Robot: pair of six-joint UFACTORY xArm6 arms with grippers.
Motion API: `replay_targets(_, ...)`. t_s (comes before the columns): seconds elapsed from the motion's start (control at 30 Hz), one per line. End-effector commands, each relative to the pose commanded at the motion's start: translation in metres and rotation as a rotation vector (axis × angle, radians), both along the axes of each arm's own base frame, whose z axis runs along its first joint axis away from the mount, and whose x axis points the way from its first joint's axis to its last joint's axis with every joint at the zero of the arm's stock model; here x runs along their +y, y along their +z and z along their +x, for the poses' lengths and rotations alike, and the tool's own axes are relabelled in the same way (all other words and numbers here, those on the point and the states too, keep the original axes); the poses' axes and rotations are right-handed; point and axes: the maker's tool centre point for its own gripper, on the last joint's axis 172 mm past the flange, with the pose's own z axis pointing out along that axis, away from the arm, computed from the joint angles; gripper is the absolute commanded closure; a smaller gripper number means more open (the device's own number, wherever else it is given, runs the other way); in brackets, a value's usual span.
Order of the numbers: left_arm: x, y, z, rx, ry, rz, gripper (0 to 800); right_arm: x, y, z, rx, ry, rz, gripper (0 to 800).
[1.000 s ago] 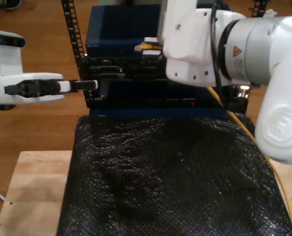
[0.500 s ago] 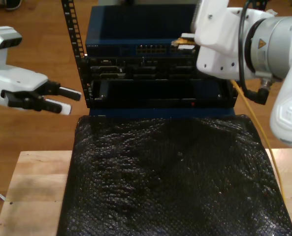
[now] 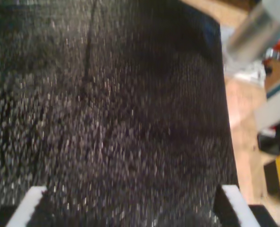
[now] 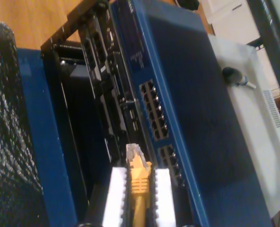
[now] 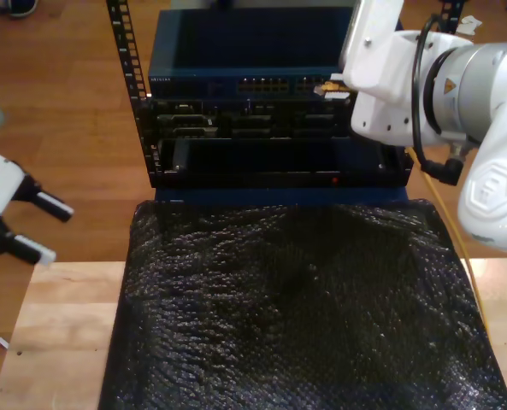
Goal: Grab the cable and plug it in
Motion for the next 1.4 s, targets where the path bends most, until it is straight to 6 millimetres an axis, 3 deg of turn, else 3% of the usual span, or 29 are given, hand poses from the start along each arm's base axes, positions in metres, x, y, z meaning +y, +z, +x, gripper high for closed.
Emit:
replay_targets(0.2, 0.054, -0.013, -0.028, -0.060, -0.036, 0.058, 2, -0.001, -0.015, 0.004, 0.014, -0.008, -0.013, 800)
replay_targets(0.37, 0.093, -0.022, -0.064, -0.096, -0.138, 0.131, 1, -0.001, -0.027, 0.007, 0.036, -0.011, -0.020, 800)
replay_targets(0.67, 0.128, -0.049, -0.133, -0.165, -0.200, 0.086, 1, -0.001, -0.029, 0.008, 0.041, -0.011, -0.022, 800)
replay_targets(0.87, 0.145, -0.086, -0.172, -0.180, -0.217, 0.139, 1, -0.001, -0.035, 0.008, 0.051, -0.011, -0.026, 800)
replay_targets(1.0, 0.139, -0.113, -0.211, -0.155, -0.258, 0.132, 1, -0.001, -0.039, 0.007, 0.056, -0.011, -0.028, 800)
replay_targets(1.4, 0.099, -0.167, -0.276, -0.109, -0.367, 0.150, 0, -0.002, -0.053, 0.004, 0.080, -0.011, -0.036, 800)
